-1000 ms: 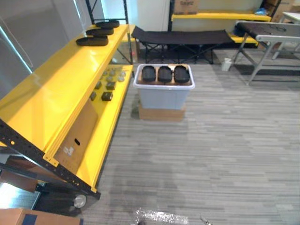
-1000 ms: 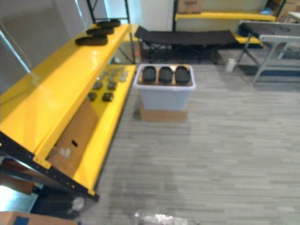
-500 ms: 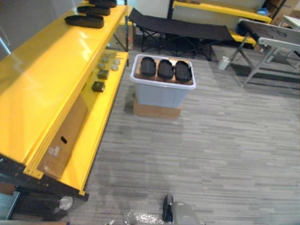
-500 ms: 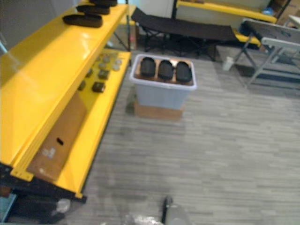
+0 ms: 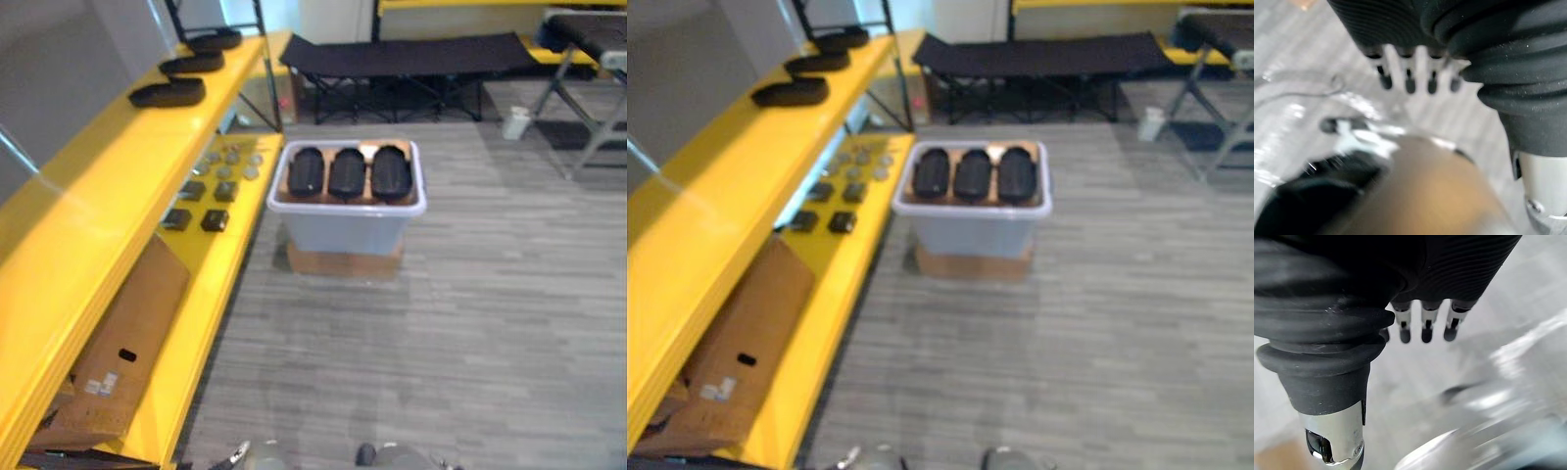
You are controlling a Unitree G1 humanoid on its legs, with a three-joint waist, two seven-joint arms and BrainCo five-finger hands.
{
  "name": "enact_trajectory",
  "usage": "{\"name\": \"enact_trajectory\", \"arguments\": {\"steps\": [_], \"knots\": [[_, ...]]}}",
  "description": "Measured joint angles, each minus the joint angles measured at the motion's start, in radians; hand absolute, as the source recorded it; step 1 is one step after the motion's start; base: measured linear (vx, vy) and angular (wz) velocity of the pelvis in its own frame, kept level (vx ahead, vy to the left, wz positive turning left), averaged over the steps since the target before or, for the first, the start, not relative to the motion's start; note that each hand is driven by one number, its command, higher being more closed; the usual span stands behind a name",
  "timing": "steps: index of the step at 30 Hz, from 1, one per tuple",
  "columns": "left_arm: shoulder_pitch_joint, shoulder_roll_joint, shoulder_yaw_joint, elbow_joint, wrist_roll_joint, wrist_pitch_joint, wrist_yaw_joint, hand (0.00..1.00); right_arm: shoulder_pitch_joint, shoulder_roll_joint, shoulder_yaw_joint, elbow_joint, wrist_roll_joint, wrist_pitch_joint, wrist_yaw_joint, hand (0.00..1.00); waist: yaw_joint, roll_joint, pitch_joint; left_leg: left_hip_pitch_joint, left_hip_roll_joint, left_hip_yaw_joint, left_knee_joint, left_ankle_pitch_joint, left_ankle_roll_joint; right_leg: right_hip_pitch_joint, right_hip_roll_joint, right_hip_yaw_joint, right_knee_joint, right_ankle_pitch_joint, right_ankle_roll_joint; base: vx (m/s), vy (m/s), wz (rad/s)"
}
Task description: Walk over and take plastic housings, then place them on the shelf
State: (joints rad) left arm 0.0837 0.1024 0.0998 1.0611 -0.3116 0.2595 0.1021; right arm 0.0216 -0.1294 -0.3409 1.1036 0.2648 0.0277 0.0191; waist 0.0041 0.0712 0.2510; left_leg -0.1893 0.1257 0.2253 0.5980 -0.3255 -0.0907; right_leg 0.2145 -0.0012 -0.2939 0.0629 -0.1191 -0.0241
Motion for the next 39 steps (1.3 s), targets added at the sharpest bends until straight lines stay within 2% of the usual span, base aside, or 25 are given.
{"name": "enact_trajectory", "arguments": {"steps": [2,3,4,5,7,8,9,11,12,13,15,18,20,22,23,25,26,27,28,30,31,33,35,37,39], "knots": [[0.013,-0.002,0.006,0.0,0.055,-0.001,-0.003,0.0,-0.033,-0.006,0.001,-0.01,0.024,-0.001,-0.009,0.0,0.028,-0.011,0.018,-0.041,-0.083,-0.027,-0.256,0.122,0.003,0.043,-0.023,0.002,-0.022,-0.017,0.019,0.3,0.126,-0.04],[0.04,-0.016,0.005,-0.001,0.083,-0.002,-0.01,0.0,-0.042,-0.015,0.01,-0.017,0.046,0.002,-0.015,0.0,0.048,0.002,0.029,-0.04,-0.089,-0.04,-0.377,0.209,0.002,0.072,-0.014,0.017,-0.04,-0.03,0.031,0.34,0.191,-0.23],[0.052,-0.024,0.005,0.003,0.097,0.0,-0.014,0.0,-0.046,-0.015,0.02,-0.018,0.055,0.006,-0.017,0.0,0.059,0.004,0.03,-0.033,-0.089,-0.046,-0.382,0.268,0.001,0.086,-0.014,0.029,-0.043,-0.04,0.037,0.31,0.203,-0.46],[0.081,-0.034,0.007,0.011,0.121,0.002,-0.026,0.0,-0.052,-0.012,0.051,-0.028,0.075,0.019,-0.015,0.0,0.073,-0.008,0.035,-0.02,-0.099,-0.044,-0.386,0.343,0.041,0.101,-0.024,0.059,-0.037,-0.064,0.042,0.38,0.241,-0.41],[0.09,-0.017,0.008,0.017,0.129,0.0,-0.032,0.0,-0.084,0.0,0.083,-0.027,0.096,0.036,-0.01,0.0,0.077,-0.039,0.055,-0.026,-0.121,-0.026,-0.325,0.322,0.094,0.092,-0.059,0.073,0.018,-0.142,0.025,0.39,0.233,-0.18],[0.091,-0.001,0.011,0.02,0.13,-0.001,-0.031,0.0,-0.086,0.007,0.088,-0.027,0.105,0.057,0.007,0.0,0.078,-0.074,0.06,-0.043,-0.145,-0.002,-0.249,0.267,0.157,0.084,-0.1,0.074,0.062,-0.185,0.037,0.25,0.135,-0.05],[0.092,0.005,0.016,0.021,0.13,-0.002,-0.029,0.0,-0.085,0.011,0.089,-0.025,0.104,0.065,0.01,0.0,0.079,-0.087,0.057,-0.042,-0.155,0.005,-0.229,0.239,0.167,0.085,-0.115,0.077,0.093,-0.192,0.04,0.44,0.19,-0.09],[0.08,0.01,0.018,0.021,0.133,-0.015,-0.014,0.0,-0.084,0.018,0.09,-0.015,0.081,0.069,0.023,0.0,0.062,-0.09,0.053,-0.01,-0.163,0.009,-0.216,0.186,0.19,-0.004,-0.144,0.103,0.34,-0.177,0.066,0.41,0.17,-0.05],[0.073,0.01,0.014,0.021,0.132,-0.031,-0.006,0.0,-0.082,0.031,0.089,-0.004,0.077,0.071,0.028,0.0,0.059,-0.092,0.054,0.026,-0.165,0.007,-0.231,0.172,0.186,-0.078,-0.172,0.105,0.529,-0.141,0.13,0.3,0.162,-0.01],[0.052,0.023,0.011,0.019,0.124,-0.051,0.005,0.0,-0.068,0.051,0.088,0.016,0.07,0.077,0.031,0.0,0.059,-0.105,0.049,0.084,-0.175,0.007,-0.256,0.156,0.179,-0.155,-0.205,0.104,0.725,-0.134,0.153,0.39,0.166,-0.02],[0.029,0.044,-0.006,0.008,0.114,-0.09,0.006,0.0,-0.046,0.061,0.09,0.008,0.053,0.046,0.025,0.0,0.058,-0.11,0.045,0.184,-0.178,0.01,-0.296,0.147,0.176,-0.203,-0.228,0.079,0.816,-0.153,0.14,0.4,0.119,0.03],[-0.036,0.052,-0.047,-0.025,0.072,-0.163,0.01,0.0,-0.044,0.069,0.091,0.019,0.036,0.018,0.023,0.0,0.036,-0.107,0.025,0.294,-0.159,-0.018,-0.375,0.14,0.163,-0.257,-0.21,0.029,0.621,-0.171,0.128,0.34,0.028,0.21],[-0.09,0.049,-0.083,-0.04,0.025,-0.199,0.007,0.0,-0.033,0.067,0.092,0.016,0.036,-0.009,0.024,0.0,0.031,-0.092,0.016,0.295,-0.134,-0.042,-0.389,0.13,0.147,-0.308,-0.191,0.053,0.363,-0.138,0.142,0.31,-0.028,0.3],[-0.119,0.045,-0.084,-0.053,-0.037,-0.199,0.006,0.0,-0.036,0.066,0.09,0.015,0.027,-0.031,0.029,0.0,0.023,-0.088,0.017,0.302,-0.11,-0.055,-0.396,0.118,0.125,-0.348,-0.187,0.074,0.178,-0.035,0.138,0.33,-0.114,0.17],[-0.114,0.045,-0.084,-0.051,-0.069,-0.19,0.006,0.0,-0.04,0.065,0.091,0.012,-0.025,-0.035,0.049,0.0,0.024,-0.09,0.016,0.322,-0.097,-0.055,-0.396,0.102,0.099,-0.351,-0.179,0.072,0.121,0.036,0.134,0.31,-0.156,0.02],[-0.093,0.045,-0.083,-0.05,-0.082,-0.183,0.006,0.0,-0.037,0.065,0.112,0.012,-0.057,-0.055,0.073,0.0,0.025,-0.094,0.013,0.35,-0.084,-0.061,-0.392,0.079,0.062,-0.334,-0.168,0.073,0.091,0.128,0.123,0.28,-0.212,0.09],[-0.08,0.047,-0.083,-0.049,-0.081,-0.164,0.009,0.0,-0.032,0.066,0.14,0.012,-0.067,-0.073,0.094,0.0,0.025,-0.108,-0.002,0.365,-0.081,-0.08,-0.385,0.055,0.031,-0.312,-0.157,0.073,0.081,0.197,0.108,0.41,-0.394,0.35],[-0.066,0.044,-0.08,-0.026,-0.08,-0.15,0.025,0.0,-0.016,0.059,0.181,0.015,-0.077,-0.08,0.115,0.0,0.03,-0.116,-0.022,0.367,-0.067,-0.096,-0.349,0.004,0.018,-0.282,-0.142,0.051,0.079,0.206,0.098,0.36,-0.333,0.24],[-0.064,0.021,-0.073,-0.02,-0.088,-0.145,0.041,0.0,-0.026,0.047,0.192,0.017,-0.086,-0.082,0.117,0.0,0.037,-0.079,-0.028,0.358,-0.03,-0.099,-0.323,-0.01,0.004,-0.282,-0.108,0.045,0.083,0.213,0.087,0.38,-0.373,0.15],[-0.061,-0.023,-0.062,0.003,-0.094,-0.121,0.079,0.0,-0.036,0.014,0.239,0.01,-0.091,-0.102,0.127,0.0,0.035,-0.01,-0.052,0.345,0.032,-0.11,-0.299,-0.012,-0.015,-0.279,-0.056,0.021,0.083,0.169,0.055,0.26,-0.245,0.07],[-0.062,-0.032,-0.057,0.007,-0.094,-0.118,0.091,0.0,-0.038,0.006,0.257,0.01,-0.089,-0.11,0.134,0.0,0.035,0.001,-0.057,0.34,0.042,-0.112,-0.285,-0.007,-0.024,-0.276,-0.048,0.017,0.086,0.158,0.048,0.24,-0.23,0.14],[-0.061,-0.044,-0.017,0.01,-0.093,-0.119,0.117,0.0,-0.033,0.001,0.328,-0.021,-0.049,-0.142,0.156,0.0,0.037,0.003,-0.058,0.279,0.059,-0.141,-0.098,0.051,-0.039,-0.216,-0.033,0.007,0.077,0.117,0.03,0.18,-0.229,0.17],[-0.048,-0.045,0.005,-0.007,-0.093,-0.127,0.123,0.0,-0.014,0.004,0.376,-0.1,-0.021,-0.164,0.177,0.0,0.038,-0.002,-0.054,0.196,0.079,-0.145,0.085,0.059,-0.035,-0.176,-0.033,0.008,0.06,0.074,0.025,0.09,-0.169,0.04],[-0.03,-0.041,0.008,-0.024,-0.093,-0.148,0.129,0.0,0.007,0.004,0.396,-0.209,-0.023,-0.208,0.186,0.0,0.037,0.001,-0.054,0.128,0.086,-0.115,0.123,0.056,-0.029,-0.154,-0.033,0.005,0.039,0.07,0.029,0.09,-0.098,-0.06],[-0.011,-0.035,0.008,-0.031,-0.092,-0.159,0.133,0.0,0.031,0.004,0.418,-0.352,-0.023,-0.227,0.203,0.0,0.037,0.002,-0.053,0.096,0.088,-0.066,-0.003,0.062,-0.024,-0.143,-0.038,-0.008,0.013,0.074,0.037,0.11,-0.01,0.02]]}}
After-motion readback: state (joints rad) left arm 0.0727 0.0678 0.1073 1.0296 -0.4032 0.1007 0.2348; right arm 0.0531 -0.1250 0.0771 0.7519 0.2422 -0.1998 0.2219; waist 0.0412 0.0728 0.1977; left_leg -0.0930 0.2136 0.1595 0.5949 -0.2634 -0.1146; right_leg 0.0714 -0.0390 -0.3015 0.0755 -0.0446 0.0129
